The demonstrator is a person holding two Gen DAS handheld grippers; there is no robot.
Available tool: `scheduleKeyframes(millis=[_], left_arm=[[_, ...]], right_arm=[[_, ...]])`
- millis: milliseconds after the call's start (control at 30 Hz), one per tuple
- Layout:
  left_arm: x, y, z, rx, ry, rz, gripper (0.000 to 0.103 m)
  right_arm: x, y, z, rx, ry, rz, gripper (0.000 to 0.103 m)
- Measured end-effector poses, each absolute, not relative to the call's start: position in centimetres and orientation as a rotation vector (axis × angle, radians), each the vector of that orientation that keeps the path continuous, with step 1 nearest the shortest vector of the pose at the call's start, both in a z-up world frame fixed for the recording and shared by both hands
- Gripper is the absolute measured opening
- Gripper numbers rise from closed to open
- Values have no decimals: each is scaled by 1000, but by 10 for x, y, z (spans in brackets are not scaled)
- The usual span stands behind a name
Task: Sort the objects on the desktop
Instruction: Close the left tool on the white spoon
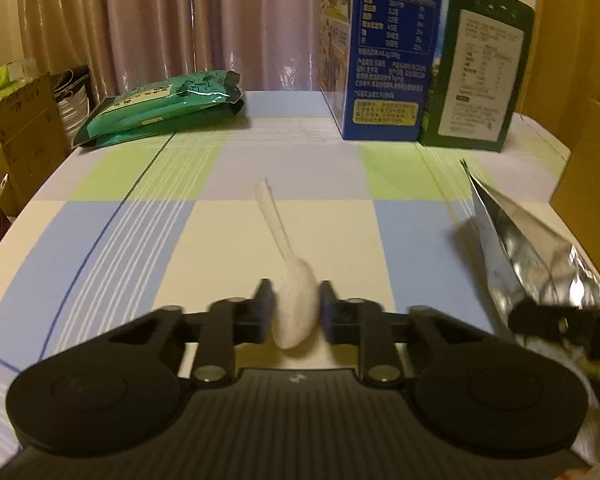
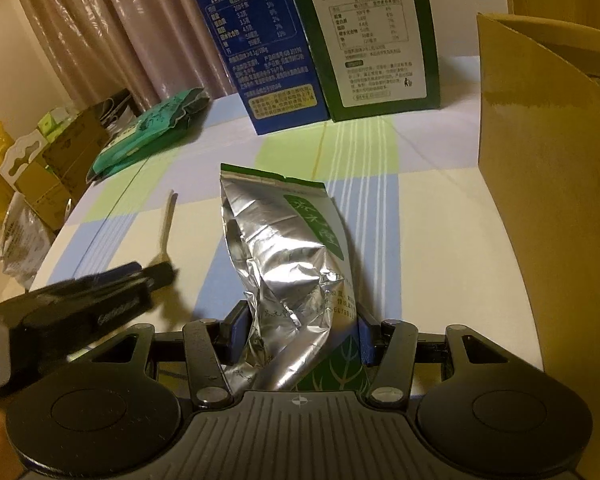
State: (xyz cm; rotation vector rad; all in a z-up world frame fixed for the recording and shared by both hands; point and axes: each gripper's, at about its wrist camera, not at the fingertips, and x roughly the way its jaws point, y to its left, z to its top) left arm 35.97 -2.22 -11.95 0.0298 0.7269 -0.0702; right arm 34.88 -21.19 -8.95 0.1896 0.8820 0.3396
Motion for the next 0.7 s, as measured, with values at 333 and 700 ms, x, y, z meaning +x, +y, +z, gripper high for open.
scheduleKeyframes(millis=[333, 700], left_arm=[[285, -26, -102, 131, 768, -172, 7], [175, -28, -95, 159, 836, -253, 19]], right_arm=[[332, -210, -84, 191, 904, 359, 49], [255, -210, -57, 188, 939, 399, 49]])
